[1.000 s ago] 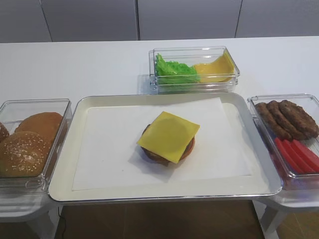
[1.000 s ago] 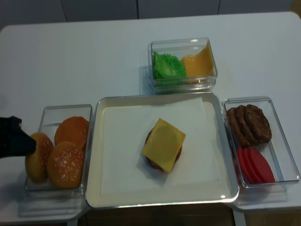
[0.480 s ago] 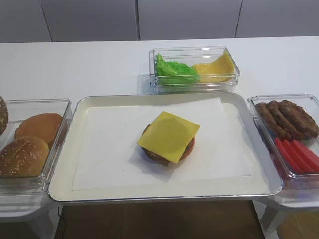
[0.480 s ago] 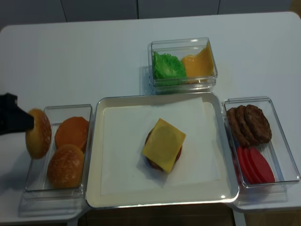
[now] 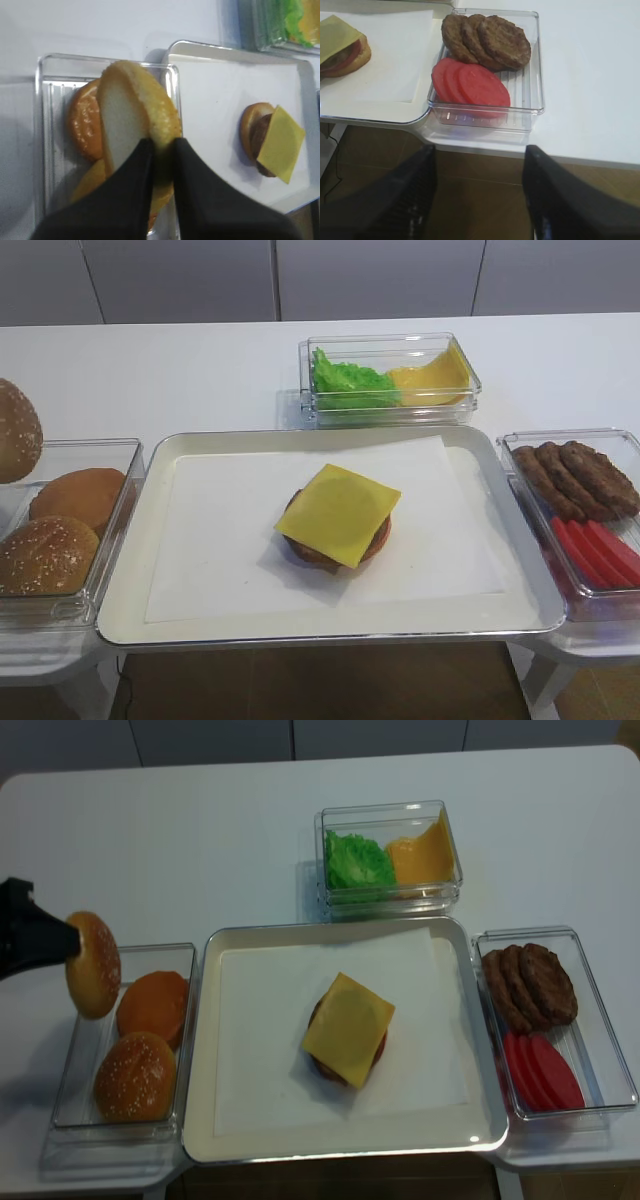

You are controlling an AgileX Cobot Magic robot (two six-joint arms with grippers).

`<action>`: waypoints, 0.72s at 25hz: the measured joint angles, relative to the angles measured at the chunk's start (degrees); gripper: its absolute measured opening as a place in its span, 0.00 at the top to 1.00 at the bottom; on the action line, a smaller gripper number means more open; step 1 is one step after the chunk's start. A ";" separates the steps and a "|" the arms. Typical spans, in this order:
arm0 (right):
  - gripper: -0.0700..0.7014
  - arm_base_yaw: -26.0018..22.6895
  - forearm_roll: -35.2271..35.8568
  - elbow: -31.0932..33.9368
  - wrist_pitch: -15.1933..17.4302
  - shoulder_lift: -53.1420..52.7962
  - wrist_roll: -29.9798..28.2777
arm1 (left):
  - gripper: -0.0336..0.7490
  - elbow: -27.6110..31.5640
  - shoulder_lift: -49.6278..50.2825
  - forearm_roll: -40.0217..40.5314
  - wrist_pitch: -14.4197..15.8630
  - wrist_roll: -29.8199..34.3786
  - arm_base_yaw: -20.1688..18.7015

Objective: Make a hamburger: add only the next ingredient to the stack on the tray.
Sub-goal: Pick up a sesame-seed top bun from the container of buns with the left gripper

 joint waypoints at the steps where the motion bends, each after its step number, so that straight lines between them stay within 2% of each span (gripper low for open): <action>1: 0.38 0.00 0.00 0.00 0.00 0.00 0.00 | 0.86 0.00 0.00 -1.34 0.00 0.00 0.00; 4: 0.38 0.00 0.00 0.00 0.00 0.00 0.38 | 0.86 0.00 0.00 -4.81 0.00 0.00 0.00; 7: 0.38 0.00 0.00 0.00 0.00 0.00 0.00 | 0.86 0.00 0.00 -5.84 -0.21 0.00 -1.59; 12: 0.38 0.00 0.00 0.00 0.00 0.00 0.38 | 0.86 0.00 0.00 -6.32 -0.19 0.37 -8.70; 18: 0.38 0.00 0.00 0.00 0.00 0.00 0.38 | 0.87 0.00 0.00 -11.04 -0.19 0.41 -17.43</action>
